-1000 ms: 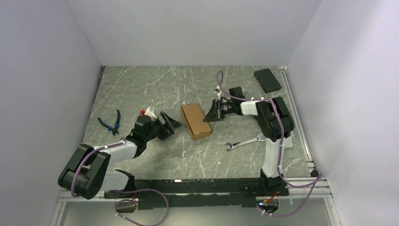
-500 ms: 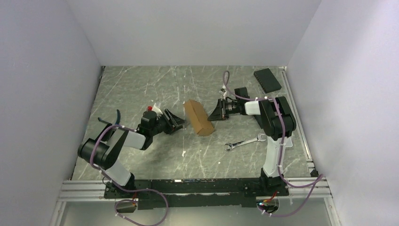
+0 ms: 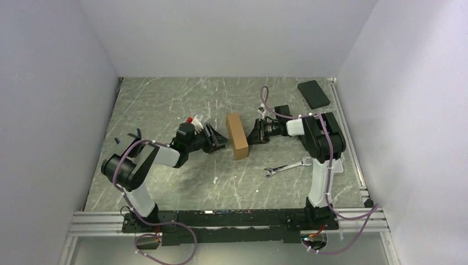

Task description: Fold the paper box

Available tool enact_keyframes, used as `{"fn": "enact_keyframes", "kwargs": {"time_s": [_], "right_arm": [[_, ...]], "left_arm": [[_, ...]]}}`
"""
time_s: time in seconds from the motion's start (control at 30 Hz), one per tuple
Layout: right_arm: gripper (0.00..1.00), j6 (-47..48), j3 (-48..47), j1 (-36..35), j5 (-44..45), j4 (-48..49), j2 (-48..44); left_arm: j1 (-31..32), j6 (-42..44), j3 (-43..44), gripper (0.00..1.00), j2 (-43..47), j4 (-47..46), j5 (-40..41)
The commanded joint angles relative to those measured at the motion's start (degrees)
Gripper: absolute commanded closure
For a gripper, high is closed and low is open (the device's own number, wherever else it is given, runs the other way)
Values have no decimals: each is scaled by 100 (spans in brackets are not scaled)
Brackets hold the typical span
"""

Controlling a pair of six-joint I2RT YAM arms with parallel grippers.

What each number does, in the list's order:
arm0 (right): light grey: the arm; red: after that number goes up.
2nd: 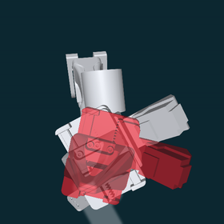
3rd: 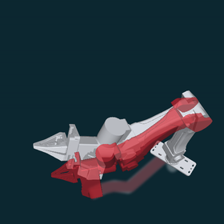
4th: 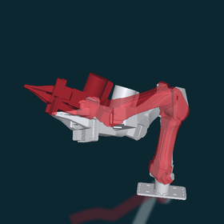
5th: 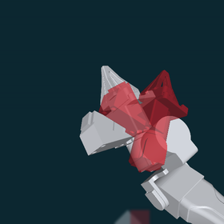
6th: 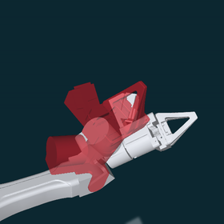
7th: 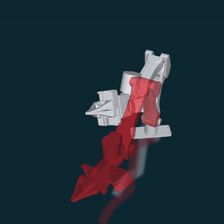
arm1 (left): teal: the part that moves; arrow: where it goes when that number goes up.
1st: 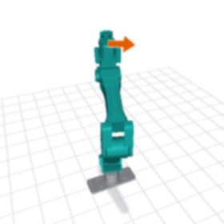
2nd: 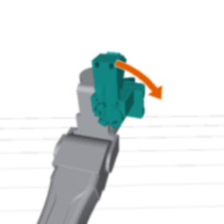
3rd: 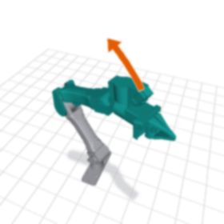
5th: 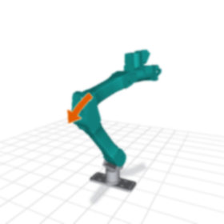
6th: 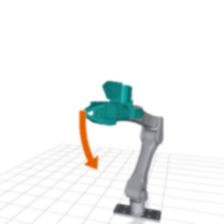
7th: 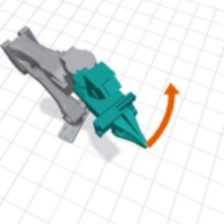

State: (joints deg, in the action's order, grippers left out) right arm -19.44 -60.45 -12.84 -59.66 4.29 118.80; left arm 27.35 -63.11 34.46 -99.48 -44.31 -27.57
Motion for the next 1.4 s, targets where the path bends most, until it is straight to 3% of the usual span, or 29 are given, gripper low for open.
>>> {"fn": "enact_keyframes", "kwargs": {"time_s": [0.0,0.2,0.3,0.37,0.43,0.6,0.8,0.87,1.03,1.13,1.37], "right_arm": [[67,495,-167,222,375,-354,-427],[42,764,10,568,643,-331,-1475],[26,762,164,642,113,-106,-1807],[7,664,276,614,-332,126,-1833],[1,437,346,550,-618,458,-1798],[0,522,166,235,-542,187,-1551],[3,647,-16,89,-265,-198,-1105],[10,846,-102,97,-164,-479,-877],[40,1023,-203,115,-59,-799,-627],[48,1043,-204,149,-47,-824,-596],[58,1116,-220,379,22,-908,-543]], "left_arm": [[-11,363,-293,41,671,363,249],[-11,701,-773,39,1790,1109,719],[-10,808,-989,37,2505,1620,949],[-10,858,-1122,32,3022,2022,1126],[-11,845,-1240,26,3576,2330,1259],[-10,737,-1552,12,4388,2656,1397],[-11,574,-1809,10,4309,2247,1057],[-15,502,-1870,10,4176,2025,1000],[-6,470,-1778,9,3615,1698,833],[-11,513,-1604,8,3093,1606,756],[-4,546,-1055,8,1625,439,305]]}}
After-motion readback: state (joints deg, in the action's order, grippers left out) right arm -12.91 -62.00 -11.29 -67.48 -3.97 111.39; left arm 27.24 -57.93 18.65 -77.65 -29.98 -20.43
